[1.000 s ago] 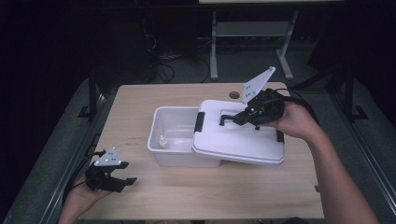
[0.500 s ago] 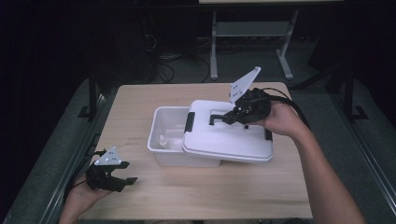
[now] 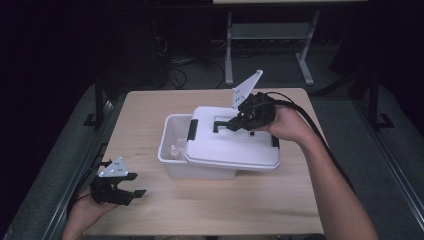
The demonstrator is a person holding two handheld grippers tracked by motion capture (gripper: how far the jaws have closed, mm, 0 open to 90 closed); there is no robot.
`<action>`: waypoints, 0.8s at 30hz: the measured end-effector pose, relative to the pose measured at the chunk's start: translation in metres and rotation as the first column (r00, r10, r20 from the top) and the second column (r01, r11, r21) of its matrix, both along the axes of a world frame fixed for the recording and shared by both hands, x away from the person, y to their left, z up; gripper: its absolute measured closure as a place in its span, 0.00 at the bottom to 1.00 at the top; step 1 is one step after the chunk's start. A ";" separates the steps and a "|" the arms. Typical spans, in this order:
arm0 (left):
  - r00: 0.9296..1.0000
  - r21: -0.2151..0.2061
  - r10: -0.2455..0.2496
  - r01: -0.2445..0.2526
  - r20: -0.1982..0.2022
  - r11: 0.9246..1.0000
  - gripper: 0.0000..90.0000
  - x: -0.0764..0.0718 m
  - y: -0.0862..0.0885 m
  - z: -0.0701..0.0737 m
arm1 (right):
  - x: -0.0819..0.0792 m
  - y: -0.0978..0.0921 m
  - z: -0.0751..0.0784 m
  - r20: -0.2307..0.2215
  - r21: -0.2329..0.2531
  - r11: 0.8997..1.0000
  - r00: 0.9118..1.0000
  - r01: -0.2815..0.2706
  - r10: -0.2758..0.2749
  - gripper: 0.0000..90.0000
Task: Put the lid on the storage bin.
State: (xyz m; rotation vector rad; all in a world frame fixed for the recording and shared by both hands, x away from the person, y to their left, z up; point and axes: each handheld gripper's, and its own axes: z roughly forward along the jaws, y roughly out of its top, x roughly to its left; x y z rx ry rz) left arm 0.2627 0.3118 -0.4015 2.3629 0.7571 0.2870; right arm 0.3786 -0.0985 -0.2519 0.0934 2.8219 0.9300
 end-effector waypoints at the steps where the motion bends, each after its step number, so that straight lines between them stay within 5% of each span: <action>1: 1.000 0.000 0.000 0.000 -0.002 1.000 0.37 0.000 0.000 0.000 | 0.001 0.003 0.000 0.001 -0.001 1.000 1.000 -0.004 0.004 0.93; 24: 1.000 -0.025 0.009 -0.009 0.012 1.000 0.37 -0.002 0.008 0.004 | 0.022 0.053 -0.008 -0.020 0.005 0.998 0.998 -0.059 0.059 0.93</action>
